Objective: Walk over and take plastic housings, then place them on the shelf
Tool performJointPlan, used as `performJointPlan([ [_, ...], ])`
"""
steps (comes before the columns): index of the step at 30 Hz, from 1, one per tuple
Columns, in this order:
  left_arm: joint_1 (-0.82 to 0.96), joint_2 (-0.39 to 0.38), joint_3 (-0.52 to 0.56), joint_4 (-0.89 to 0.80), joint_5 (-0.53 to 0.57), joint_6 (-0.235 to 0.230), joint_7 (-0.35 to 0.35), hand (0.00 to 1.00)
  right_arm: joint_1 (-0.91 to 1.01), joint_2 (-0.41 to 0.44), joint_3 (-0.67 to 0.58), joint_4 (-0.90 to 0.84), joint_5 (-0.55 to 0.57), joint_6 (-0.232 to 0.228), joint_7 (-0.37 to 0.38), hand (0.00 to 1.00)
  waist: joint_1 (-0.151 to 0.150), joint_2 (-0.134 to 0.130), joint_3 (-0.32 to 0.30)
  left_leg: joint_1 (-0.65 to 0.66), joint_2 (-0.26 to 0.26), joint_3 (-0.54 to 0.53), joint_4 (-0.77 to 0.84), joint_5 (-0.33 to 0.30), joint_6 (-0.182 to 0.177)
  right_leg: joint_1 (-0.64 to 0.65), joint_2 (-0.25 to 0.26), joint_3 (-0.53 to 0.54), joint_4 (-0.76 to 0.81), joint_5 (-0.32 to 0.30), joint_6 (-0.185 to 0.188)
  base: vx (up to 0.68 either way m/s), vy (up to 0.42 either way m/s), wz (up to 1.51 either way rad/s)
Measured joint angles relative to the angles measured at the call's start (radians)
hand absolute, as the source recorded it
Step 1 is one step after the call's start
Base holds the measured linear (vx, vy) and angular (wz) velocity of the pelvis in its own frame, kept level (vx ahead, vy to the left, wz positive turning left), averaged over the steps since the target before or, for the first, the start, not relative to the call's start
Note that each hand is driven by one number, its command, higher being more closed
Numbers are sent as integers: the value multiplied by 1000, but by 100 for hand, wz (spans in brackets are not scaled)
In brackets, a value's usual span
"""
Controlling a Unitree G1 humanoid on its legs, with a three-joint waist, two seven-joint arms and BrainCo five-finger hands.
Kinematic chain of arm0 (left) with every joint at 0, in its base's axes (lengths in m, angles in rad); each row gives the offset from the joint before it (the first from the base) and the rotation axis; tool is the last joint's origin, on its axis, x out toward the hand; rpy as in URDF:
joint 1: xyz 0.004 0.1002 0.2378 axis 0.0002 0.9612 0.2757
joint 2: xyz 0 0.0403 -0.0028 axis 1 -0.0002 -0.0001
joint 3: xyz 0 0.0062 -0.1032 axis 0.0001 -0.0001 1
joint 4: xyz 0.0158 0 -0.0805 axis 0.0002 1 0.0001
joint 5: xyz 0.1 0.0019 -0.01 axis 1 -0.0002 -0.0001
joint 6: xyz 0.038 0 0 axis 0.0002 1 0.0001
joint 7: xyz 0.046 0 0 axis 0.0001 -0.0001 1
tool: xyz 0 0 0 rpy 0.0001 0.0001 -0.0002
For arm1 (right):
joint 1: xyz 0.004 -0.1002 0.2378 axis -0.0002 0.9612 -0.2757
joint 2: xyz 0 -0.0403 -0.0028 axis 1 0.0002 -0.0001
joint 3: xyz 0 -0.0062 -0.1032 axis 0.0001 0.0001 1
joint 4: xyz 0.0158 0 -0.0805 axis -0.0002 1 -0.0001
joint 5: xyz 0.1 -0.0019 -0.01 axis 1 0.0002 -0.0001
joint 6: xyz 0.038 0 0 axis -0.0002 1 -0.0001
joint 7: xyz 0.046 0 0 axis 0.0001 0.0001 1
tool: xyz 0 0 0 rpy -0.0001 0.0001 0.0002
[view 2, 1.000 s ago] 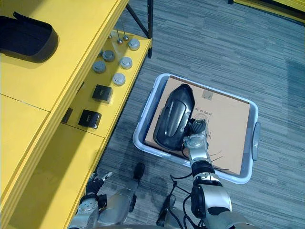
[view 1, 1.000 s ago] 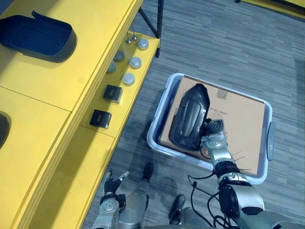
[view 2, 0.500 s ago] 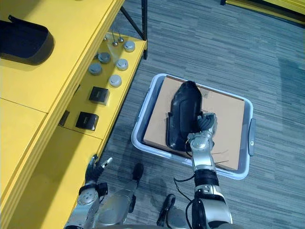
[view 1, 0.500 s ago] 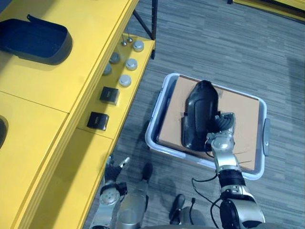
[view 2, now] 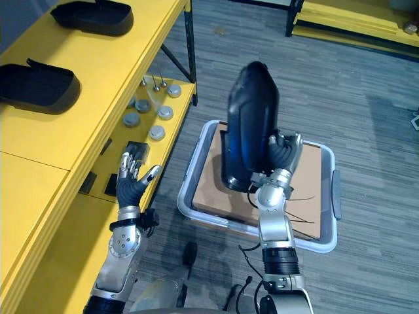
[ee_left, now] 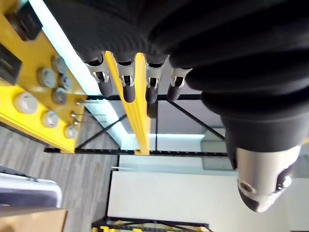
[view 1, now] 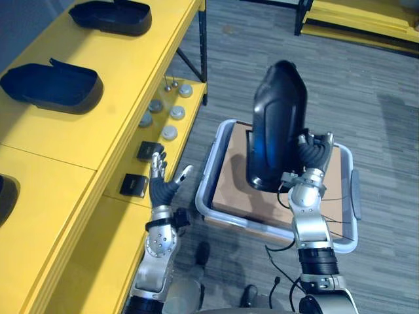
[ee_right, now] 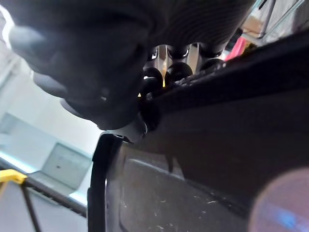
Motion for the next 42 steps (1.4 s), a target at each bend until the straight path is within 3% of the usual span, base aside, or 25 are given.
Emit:
performJointPlan([
  [7,-89,8,-76,0,2,10,5,0,-2,38,173,-60,40,-47,41,100,-14,-4,-15,11,9,31,0,0,0,-11,1,34,9,3,-2,-41,10,-14],
  [12,-102,6,-78,0,50,55,82,0,0,36,225,-61,106,-71,52,100,-18,-7,-47,11,14,40,0,0,0,-17,3,46,10,5,-4,-18,-6,-6],
  [13,-102,6,-78,0,53,60,91,100,1,34,231,-61,116,-72,56,100,-18,-8,-50,11,14,41,0,0,0,-17,3,48,10,6,-4,-16,-6,-6],
  [15,-103,14,-75,18,68,90,115,100,32,17,290,-106,178,-94,69,100,-17,-13,-58,11,15,58,-1,0,0,-26,1,70,10,12,-1,-42,10,-19],
  [22,-103,33,-76,43,54,90,114,100,67,2,311,-115,188,-112,69,100,-28,-27,-89,7,16,62,-1,0,0,-33,0,75,11,15,-3,-9,2,-3],
  [23,-103,35,-76,44,48,90,114,100,68,1,313,-115,189,-114,69,0,-29,-27,-92,7,15,62,-1,0,0,-33,0,75,11,15,-3,0,0,0],
  [29,-102,67,-71,52,35,91,101,100,71,-24,327,-126,243,-155,95,0,-39,-27,-112,7,16,61,-1,0,0,-32,0,74,12,15,-3,0,0,0],
  [36,-64,68,-12,40,38,89,63,100,67,-181,285,-231,310,-203,199,0,-41,-27,-112,13,16,63,-1,0,1,-28,0,77,12,17,-5,0,0,0],
  [42,-1,67,93,20,59,89,66,100,74,-235,30,-364,365,-309,216,0,-45,-26,-112,19,26,80,-1,0,0,-29,7,88,12,20,-11,-14,-11,-6],
])
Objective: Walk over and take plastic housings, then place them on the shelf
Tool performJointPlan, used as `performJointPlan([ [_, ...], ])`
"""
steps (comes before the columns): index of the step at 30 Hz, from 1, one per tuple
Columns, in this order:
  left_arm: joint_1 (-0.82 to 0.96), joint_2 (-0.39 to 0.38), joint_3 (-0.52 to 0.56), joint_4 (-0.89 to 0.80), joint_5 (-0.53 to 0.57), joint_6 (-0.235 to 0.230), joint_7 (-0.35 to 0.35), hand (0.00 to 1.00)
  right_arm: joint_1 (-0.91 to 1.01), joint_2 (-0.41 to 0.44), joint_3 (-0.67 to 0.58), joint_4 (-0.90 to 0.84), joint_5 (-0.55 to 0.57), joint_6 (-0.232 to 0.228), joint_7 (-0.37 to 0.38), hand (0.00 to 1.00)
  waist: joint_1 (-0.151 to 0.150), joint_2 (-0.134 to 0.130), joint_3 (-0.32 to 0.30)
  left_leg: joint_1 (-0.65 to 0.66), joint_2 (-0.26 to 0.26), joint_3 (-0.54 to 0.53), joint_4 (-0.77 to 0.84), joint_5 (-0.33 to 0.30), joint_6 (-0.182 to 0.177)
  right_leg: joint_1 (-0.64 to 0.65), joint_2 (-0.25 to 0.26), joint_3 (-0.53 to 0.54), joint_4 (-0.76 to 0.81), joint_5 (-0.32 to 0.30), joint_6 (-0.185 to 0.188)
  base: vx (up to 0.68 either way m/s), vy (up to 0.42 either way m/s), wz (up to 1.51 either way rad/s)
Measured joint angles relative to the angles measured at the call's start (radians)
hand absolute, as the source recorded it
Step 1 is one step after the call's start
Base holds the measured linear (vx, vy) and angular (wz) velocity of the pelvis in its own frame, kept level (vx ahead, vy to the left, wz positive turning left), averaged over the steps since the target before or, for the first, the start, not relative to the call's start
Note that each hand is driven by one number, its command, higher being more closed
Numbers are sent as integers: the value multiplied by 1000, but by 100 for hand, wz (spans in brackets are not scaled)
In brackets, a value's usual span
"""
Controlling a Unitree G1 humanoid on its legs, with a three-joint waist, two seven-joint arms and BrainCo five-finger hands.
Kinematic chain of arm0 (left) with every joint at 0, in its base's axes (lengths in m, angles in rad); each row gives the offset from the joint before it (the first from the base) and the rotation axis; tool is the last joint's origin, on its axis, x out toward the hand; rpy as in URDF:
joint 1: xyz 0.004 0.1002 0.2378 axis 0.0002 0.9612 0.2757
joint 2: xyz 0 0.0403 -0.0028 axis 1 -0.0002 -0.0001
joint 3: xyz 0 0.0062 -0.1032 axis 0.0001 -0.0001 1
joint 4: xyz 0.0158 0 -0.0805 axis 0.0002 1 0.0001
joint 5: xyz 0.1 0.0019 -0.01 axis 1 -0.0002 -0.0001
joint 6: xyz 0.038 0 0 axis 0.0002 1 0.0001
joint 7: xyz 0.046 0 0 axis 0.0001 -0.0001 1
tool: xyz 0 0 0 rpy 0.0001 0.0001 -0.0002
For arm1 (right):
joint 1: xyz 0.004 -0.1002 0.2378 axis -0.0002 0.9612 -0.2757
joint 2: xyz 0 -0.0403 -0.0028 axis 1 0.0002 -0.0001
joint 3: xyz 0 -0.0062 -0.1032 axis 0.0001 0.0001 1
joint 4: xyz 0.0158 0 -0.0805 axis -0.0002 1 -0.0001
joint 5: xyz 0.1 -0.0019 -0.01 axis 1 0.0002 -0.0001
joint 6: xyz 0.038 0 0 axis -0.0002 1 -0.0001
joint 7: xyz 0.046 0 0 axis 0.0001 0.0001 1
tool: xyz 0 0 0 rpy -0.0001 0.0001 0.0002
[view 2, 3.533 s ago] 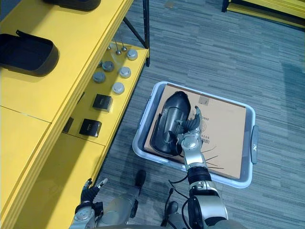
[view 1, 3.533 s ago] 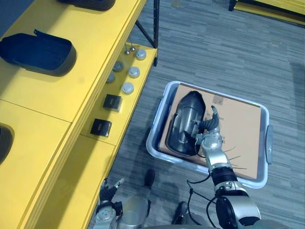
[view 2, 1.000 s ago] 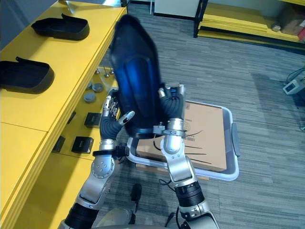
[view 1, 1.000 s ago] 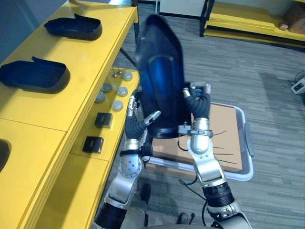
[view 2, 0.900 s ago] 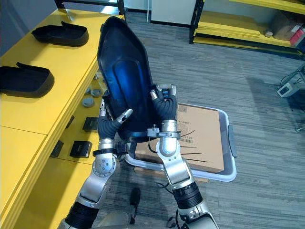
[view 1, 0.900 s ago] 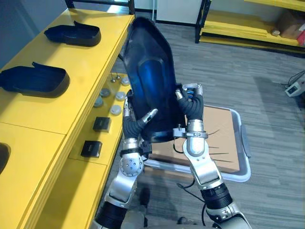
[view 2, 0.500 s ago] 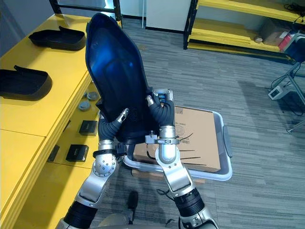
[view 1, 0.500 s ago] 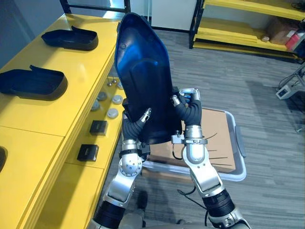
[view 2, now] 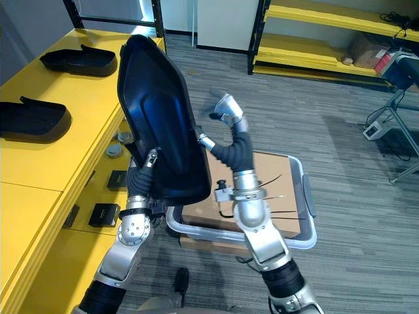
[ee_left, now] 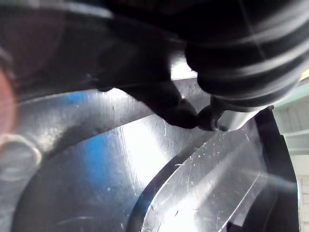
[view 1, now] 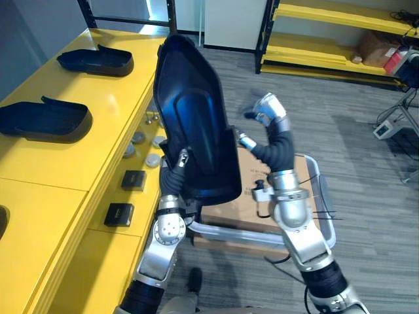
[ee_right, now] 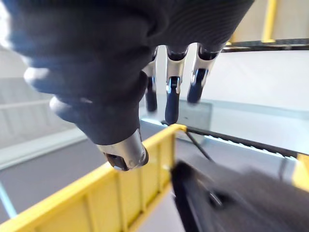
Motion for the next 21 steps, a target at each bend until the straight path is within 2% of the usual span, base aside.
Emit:
performJointPlan([
  [1,18,-1,25,-25,11,-1,1,100,14,2,-100,-7,23,-18,-3,0,-1,0,0,0,3,6,0,0,0,-2,2,5,0,0,-3,-28,-15,-11],
  [3,23,-2,49,-39,19,-2,0,100,30,7,-214,-6,60,-32,-13,0,-3,2,-1,0,4,6,-1,-1,-1,-2,4,5,-1,-2,-7,-11,-6,-3],
  [4,43,-9,79,-58,19,-8,0,100,53,28,-333,-6,98,-47,-32,0,-12,5,-5,0,5,6,-1,-3,-4,-2,4,5,-1,-2,-8,0,0,0],
  [7,87,-35,130,-67,19,-17,0,100,146,60,-515,23,197,-86,-74,0,-25,20,-17,-2,5,6,-1,-3,-4,-3,4,6,-5,-2,-8,0,0,0],
  [10,124,-48,151,-70,17,-18,-1,100,252,60,-562,134,205,-84,-110,0,-34,30,-28,-3,8,6,-2,-4,-4,-3,9,8,-11,0,-11,-2,-23,-5],
  [14,185,-52,148,-112,17,-30,-10,100,382,76,-579,473,214,-15,-105,0,-39,41,-36,-6,15,8,-6,-7,-9,-4,15,8,-17,1,-13,-3,-17,-2],
  [15,200,-60,149,-134,17,-39,-24,100,407,97,-582,624,227,17,-89,0,-38,44,-38,-8,17,8,-6,-7,-9,-4,18,6,-17,1,-13,-1,-35,2],
  [17,213,-67,146,-153,17,-52,-37,100,431,128,-583,761,233,46,-68,0,-35,49,-41,-10,18,7,-5,-7,-10,-4,19,4,-17,1,-13,10,-30,4],
  [21,218,-95,144,-184,7,-67,-71,100,506,224,-535,994,254,115,44,0,-27,60,-44,-8,19,2,-1,-6,-8,4,21,-10,-10,2,-10,20,-21,9],
])
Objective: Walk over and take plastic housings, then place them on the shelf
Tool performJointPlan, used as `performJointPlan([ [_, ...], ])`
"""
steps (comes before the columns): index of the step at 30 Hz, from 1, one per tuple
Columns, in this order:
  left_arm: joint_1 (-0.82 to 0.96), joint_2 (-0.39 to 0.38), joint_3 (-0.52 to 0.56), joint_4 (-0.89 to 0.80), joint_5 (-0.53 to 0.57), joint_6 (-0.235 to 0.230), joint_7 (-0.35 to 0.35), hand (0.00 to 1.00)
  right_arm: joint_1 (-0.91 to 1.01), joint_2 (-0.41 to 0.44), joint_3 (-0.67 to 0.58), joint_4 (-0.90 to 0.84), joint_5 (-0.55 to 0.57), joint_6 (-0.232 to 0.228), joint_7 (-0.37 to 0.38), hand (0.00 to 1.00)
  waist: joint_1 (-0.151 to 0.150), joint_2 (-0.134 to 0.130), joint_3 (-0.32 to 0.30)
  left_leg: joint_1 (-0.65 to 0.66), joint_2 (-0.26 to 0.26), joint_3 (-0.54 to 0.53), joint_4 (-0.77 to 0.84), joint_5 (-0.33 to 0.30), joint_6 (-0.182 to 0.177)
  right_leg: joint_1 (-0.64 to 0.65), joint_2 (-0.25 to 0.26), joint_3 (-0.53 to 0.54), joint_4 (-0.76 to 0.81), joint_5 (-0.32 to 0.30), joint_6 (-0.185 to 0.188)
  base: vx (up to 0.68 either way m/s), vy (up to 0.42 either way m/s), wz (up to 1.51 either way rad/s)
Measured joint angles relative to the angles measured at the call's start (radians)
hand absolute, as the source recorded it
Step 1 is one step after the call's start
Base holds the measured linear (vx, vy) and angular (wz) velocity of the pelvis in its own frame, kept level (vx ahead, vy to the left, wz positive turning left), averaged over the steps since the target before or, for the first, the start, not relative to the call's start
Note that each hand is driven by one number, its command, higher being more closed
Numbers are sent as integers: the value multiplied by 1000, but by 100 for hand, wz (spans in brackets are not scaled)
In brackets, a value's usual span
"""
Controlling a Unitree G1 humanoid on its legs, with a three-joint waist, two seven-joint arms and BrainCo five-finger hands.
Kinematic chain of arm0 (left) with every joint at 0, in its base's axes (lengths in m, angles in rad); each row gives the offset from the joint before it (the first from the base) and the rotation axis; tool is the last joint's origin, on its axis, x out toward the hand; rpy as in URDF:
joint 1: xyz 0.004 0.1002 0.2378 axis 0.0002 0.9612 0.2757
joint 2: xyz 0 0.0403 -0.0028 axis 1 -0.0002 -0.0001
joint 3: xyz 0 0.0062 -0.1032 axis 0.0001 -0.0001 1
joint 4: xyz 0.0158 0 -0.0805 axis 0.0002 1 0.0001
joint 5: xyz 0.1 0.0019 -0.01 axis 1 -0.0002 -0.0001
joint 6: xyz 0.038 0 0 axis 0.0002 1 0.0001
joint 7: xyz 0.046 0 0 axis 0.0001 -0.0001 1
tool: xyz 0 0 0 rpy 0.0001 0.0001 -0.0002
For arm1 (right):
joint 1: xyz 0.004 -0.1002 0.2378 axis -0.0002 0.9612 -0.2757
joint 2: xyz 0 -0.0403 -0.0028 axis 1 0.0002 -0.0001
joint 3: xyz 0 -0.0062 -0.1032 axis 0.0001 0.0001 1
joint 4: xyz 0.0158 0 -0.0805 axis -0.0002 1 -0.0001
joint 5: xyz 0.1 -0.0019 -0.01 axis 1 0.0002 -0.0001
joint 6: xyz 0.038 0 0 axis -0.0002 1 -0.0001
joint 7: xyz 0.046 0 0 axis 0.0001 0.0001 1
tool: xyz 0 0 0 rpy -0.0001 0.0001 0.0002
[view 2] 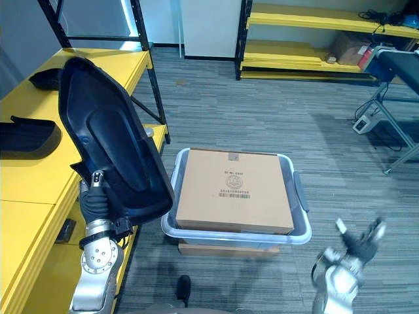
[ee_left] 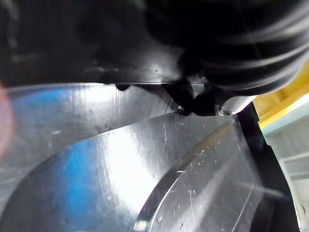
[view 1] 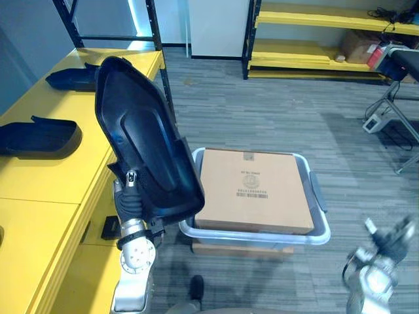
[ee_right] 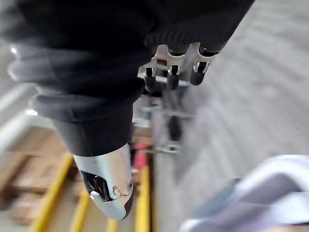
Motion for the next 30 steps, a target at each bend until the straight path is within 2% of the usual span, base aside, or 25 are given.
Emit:
performJointPlan([
  [4,38,-21,-28,-25,0,-5,-20,100,7,38,76,143,10,29,81,0,5,0,0,9,0,-14,-1,-4,-5,16,-1,-15,16,-9,-1,-1,-15,11],
  [8,60,-43,-39,-25,0,-4,-24,100,1,37,122,153,9,46,120,0,8,0,2,23,-3,-22,-5,-14,-6,32,-10,-41,46,-31,3,-51,-7,21],
  [12,68,-56,-52,-25,-1,-4,-41,100,-3,37,158,158,6,46,126,0,26,-6,7,21,-2,-25,1,-11,-8,47,-14,-106,91,-62,3,-27,-44,56],
  [14,72,-61,-69,-27,-10,-4,-42,100,-8,34,201,164,4,47,126,0,58,-9,21,5,-11,-78,19,9,-28,55,-18,-171,137,-94,-1,-26,-85,71],
  [17,75,-62,-96,-36,-16,-4,-52,100,-25,26,236,172,-2,46,125,0,58,-7,42,-47,-26,-108,66,0,-23,60,-33,-260,183,-129,-1,-56,-58,114],
  [18,73,-64,-107,-36,-29,-4,-60,100,-44,21,236,175,-9,46,125,0,58,0,52,-86,-13,-18,104,-43,7,62,-33,-325,186,-134,-2,-100,-46,139],
  [19,74,-65,-112,-36,-30,-5,-61,100,-63,20,239,181,-16,46,124,0,60,-4,64,-126,22,127,164,-108,47,68,-44,-373,180,-132,-4,-91,-38,131],
  [20,74,-64,-113,-36,-30,-5,-61,100,-72,19,245,182,-19,46,123,0,65,-9,69,-148,53,233,206,-126,72,67,-50,-393,183,-132,-5,-51,-15,112],
  [21,74,-63,-114,-36,-30,-5,-61,100,-81,8,253,181,-22,46,122,0,65,3,68,-173,130,422,307,-158,104,81,-56,-440,188,-133,-6,24,20,96],
  [22,74,-63,-118,-35,-31,-7,-61,100,-84,-4,269,178,-23,46,122,0,65,10,65,-169,190,549,406,-192,124,87,-71,-473,206,-135,-3,50,36,90],
  [24,64,-60,-133,-34,-32,-18,-62,100,-93,-6,275,176,-25,42,123,0,62,11,64,-168,232,624,517,-285,119,101,-107,-518,234,-139,4,143,124,77],
  [25,50,-59,-149,-30,-40,-27,-65,100,-103,-7,275,178,-26,42,123,0,59,18,65,-166,222,621,524,-319,94,113,-123,-547,252,-146,15,183,196,84],
  [26,38,-58,-160,-23,-47,-31,-70,100,-108,-4,274,188,-25,43,123,0,57,23,61,-168,200,602,521,-323,92,119,-134,-561,251,-151,23,156,195,95],
  [28,-20,-41,-191,45,-69,-38,-83,100,-129,15,278,219,-25,45,124,0,57,-10,55,-180,119,543,496,-334,100,153,-154,-620,217,-152,24,139,175,97],
  [30,-45,-36,-190,82,-75,-38,-81,100,-152,11,290,243,-26,45,123,0,58,-13,54,-196,88,507,511,-353,110,171,-153,-644,201,-141,21,175,166,67],
])
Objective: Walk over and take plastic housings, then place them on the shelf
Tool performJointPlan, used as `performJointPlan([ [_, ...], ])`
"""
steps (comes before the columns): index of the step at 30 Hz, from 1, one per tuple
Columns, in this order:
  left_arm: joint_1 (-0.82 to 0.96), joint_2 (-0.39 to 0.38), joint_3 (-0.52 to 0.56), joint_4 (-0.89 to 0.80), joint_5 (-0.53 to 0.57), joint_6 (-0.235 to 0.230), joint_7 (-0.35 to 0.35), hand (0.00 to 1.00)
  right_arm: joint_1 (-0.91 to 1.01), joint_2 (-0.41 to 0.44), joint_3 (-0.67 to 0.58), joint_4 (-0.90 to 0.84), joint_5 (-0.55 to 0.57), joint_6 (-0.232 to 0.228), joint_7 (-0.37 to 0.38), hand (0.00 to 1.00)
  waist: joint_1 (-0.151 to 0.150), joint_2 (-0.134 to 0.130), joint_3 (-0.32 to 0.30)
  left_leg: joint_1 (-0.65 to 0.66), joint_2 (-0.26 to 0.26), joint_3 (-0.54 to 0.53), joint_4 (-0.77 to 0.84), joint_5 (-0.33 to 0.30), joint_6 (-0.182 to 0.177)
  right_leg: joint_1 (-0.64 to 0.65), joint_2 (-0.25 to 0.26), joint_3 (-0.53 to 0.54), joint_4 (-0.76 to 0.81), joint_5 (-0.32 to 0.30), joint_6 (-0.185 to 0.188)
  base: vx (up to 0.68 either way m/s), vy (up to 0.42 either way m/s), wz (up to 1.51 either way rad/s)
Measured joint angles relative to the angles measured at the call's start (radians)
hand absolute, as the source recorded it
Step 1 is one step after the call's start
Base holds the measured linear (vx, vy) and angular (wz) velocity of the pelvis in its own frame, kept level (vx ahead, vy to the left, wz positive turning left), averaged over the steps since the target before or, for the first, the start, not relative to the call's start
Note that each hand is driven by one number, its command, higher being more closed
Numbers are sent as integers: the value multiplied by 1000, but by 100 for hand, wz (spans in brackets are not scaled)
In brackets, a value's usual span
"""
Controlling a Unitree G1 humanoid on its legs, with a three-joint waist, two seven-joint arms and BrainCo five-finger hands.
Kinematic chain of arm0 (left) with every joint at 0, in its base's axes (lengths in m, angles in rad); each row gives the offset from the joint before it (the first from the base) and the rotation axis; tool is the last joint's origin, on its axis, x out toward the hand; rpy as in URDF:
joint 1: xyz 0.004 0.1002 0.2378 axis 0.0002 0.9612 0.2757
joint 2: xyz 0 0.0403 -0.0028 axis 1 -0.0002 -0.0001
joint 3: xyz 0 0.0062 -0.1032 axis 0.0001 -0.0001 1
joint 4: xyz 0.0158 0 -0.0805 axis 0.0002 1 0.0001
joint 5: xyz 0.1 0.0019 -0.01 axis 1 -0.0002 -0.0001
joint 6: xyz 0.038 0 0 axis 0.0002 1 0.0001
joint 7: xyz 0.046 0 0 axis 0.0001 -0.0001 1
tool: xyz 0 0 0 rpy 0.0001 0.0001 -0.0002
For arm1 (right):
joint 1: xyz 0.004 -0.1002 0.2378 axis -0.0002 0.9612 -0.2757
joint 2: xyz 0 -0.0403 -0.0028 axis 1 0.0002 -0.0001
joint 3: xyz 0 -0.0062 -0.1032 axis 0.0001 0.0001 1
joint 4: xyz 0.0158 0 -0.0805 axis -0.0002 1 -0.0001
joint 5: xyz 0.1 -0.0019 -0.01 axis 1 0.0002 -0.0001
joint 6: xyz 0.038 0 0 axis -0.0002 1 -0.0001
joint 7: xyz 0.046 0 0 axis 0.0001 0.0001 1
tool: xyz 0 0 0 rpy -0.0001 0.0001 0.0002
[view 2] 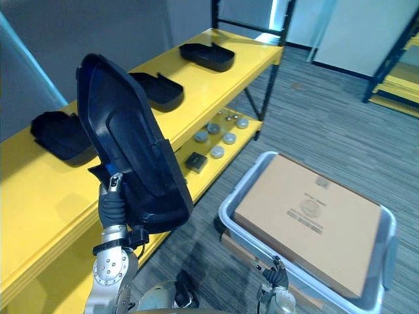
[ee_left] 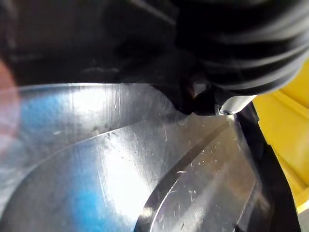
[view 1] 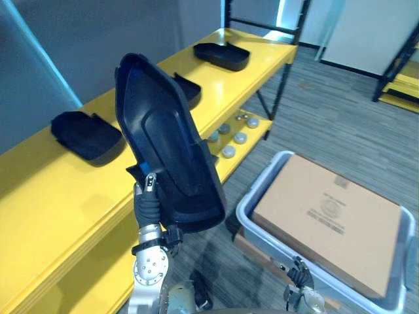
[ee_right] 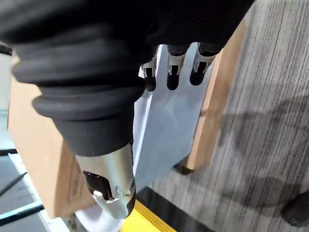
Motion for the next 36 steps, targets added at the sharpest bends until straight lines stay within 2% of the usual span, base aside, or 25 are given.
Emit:
performJointPlan([
  [1,-4,3,0,13,-4,0,0,100,-17,-1,-4,14,0,-1,-1,0,-1,0,1,-3,-12,-14,19,-19,9,14,-3,-6,12,9,3,193,168,70],
  [2,-5,4,-2,25,-6,1,-2,100,-28,-3,-6,21,-3,0,-1,0,0,-1,0,-2,-37,-37,38,-44,19,21,-33,-4,64,12,-3,247,218,79],
  [3,-5,6,-4,26,-6,1,-3,100,-34,-7,-6,21,-4,0,-1,0,-1,0,1,8,-61,-60,43,-71,23,12,-83,18,174,21,-50,213,193,72],
  [4,-6,8,-5,26,-5,1,-3,100,-36,-10,-6,21,-5,0,0,0,-3,4,2,18,-69,-73,41,-80,28,-9,-106,52,247,32,-116,221,182,63],
  [5,-8,17,-5,26,-5,1,-2,100,-37,-11,-1,26,-5,1,1,0,-6,11,4,44,-76,-97,27,-91,15,-73,-123,184,366,27,-187,232,146,47],
  [6,-8,32,3,27,-5,1,4,100,-39,-10,13,26,-6,1,1,0,-6,7,3,85,-87,-115,-23,-82,2,-158,-86,353,409,-7,-150,236,130,39],
  [8,-8,45,7,27,-4,1,6,100,-47,-13,26,26,-8,0,2,0,-6,15,7,148,-91,-127,-89,-62,-3,-273,-32,496,414,-32,-116,241,114,24],
  [9,-11,47,8,27,-4,-1,6,100,-48,-14,36,24,-13,0,2,0,-13,17,6,171,-99,-146,-112,-50,12,-341,-4,543,380,-36,-110,286,102,45],
  [11,-16,47,7,28,-4,-2,9,100,-52,-16,48,23,-19,-1,2,0,-42,20,8,178,-113,-192,-117,-48,14,-417,45,634,309,-43,-93,247,33,83],
  [12,-19,48,1,35,-4,-2,21,100,-48,-17,54,22,-25,-1,1,0,-66,21,10,186,-124,-241,-111,-48,14,-461,99,748,250,-40,-81,269,-26,134],
  [13,-29,49,-3,51,-4,-2,27,100,-33,-18,54,22,-26,-1,1,0,-72,17,13,199,-137,-290,-98,-48,13,-486,142,868,211,-26,-56,277,-43,138],
  [14,-30,49,-6,54,-4,-2,27,100,-25,-18,54,21,-26,-1,0,0,-72,12,13,210,-147,-311,-97,-49,11,-491,153,904,201,-17,-43,275,-89,150],
  [15,-29,49,-15,54,-3,-4,30,100,-7,-16,56,17,-26,-1,-1,0,-68,-8,14,238,-172,-356,-105,-52,6,-492,154,937,177,28,-28,325,-163,135],
  [16,-28,49,-11,51,-3,-8,43,100,10,-11,62,4,-26,-1,0,0,-52,-35,16,265,-190,-370,-119,-56,-2,-496,136,929,151,111,-39,320,-179,128],
  [18,9,26,18,27,-3,-10,49,100,12,-19,67,-26,-26,-1,1,0,-38,-15,13,273,-166,-400,-121,-62,-20,-465,143,876,130,106,-39,251,-177,70],
  [21,42,8,37,-20,-6,-13,64,100,1,-25,69,-103,-26,-8,1,0,-3,-15,13,255,-133,-425,-129,-57,-68,-436,171,821,65,117,-63,158,-170,28],
  [26,76,-32,61,-26,-14,-13,66,100,19,-39,62,-131,-26,-9,-1,0,-1,-14,12,289,-120,-469,-170,-27,-120,-352,177,743,-20,133,-87,107,-110,37],
  [28,78,-34,81,-26,-14,-13,66,100,35,-39,62,-140,-27,-9,-1,0,0,-13,11,293,-124,-497,-171,-26,-122,-323,174,706,-42,133,-87,90,-48,48],
  [29,79,-35,90,-27,-14,-13,66,100,40,-39,62,-140,-28,-9,-2,0,0,-13,11,293,-128,-512,-171,-23,-128,-310,169,684,-49,133,-87,55,-23,72],
  [31,80,-36,104,-27,-14,-11,68,100,59,-37,65,-140,-28,-9,-5,0,-3,-18,12,279,-158,-541,-149,3,-169,-281,135,627,-67,136,-84,16,20,95],
  [32,75,-32,116,-32,-13,-11,67,100,58,-33,66,-132,-28,-9,-14,0,1,-39,28,204,-178,-513,-60,-10,-139,-260,87,587,-76,144,-76,-25,66,94],
  [33,76,-27,123,-40,-13,-12,67,100,48,-32,66,-121,-29,-9,-19,0,2,-35,32,186,-148,-479,-67,-42,-105,-260,83,575,-68,144,-76,-70,91,94],
  [34,84,-37,128,-66,-14,-12,73,100,33,-36,70,-107,-34,-10,-21,0,3,19,29,185,-19,-418,-137,5,-144,-268,109,553,-32,139,-70,-75,90,44],
  [35,86,-34,137,-73,-13,-16,76,100,16,-42,72,-92,-36,-10,-21,0,4,18,37,183,-2,-388,-134,11,-161,-270,103,552,-13,123,-51,-99,141,12],
  [36,101,-39,174,-77,-15,-20,92,100,3,-33,96,-96,-43,-8,-19,0,17,-5,34,175,-24,-352,-111,32,-156,-292,62,569,14,123,-50,-59,137,-9],
])
